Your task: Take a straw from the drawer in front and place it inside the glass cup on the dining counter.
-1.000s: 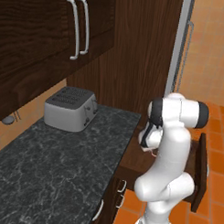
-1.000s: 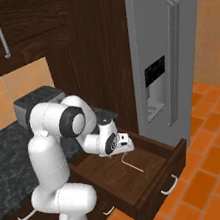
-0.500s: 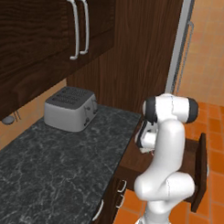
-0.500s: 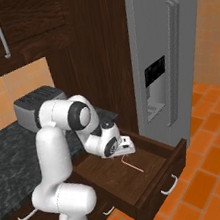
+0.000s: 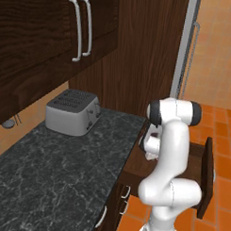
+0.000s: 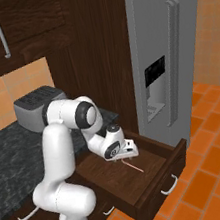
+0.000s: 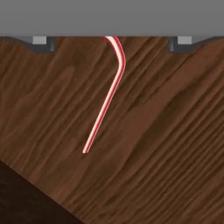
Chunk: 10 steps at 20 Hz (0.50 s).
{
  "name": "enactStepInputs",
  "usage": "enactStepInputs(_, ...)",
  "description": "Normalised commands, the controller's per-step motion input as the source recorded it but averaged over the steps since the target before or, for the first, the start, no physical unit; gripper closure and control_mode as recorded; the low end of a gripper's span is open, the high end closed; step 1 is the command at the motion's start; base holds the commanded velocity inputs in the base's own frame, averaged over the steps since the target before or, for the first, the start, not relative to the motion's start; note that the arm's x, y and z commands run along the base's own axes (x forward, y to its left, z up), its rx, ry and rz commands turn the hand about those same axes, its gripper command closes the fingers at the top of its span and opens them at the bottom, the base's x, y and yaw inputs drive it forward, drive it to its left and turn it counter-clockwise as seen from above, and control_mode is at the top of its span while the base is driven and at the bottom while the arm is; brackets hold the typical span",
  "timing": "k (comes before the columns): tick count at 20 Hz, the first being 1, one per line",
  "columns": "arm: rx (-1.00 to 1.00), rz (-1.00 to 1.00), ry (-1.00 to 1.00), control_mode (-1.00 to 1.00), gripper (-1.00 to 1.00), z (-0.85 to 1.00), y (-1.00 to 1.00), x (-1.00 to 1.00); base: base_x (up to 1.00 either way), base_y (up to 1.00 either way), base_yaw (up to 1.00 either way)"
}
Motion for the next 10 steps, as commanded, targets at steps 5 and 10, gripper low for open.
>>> enactStepInputs(5, 0.00, 0.02, 0.00, -1.00, -1.00, -0.35, 0.00, 0.03, 0.00, 0.00, 0.00)
enactStepInputs(10, 0.00, 0.03, 0.00, -1.00, 1.00, -0.41, 0.00, 0.02, 0.00, 0.00, 0.00)
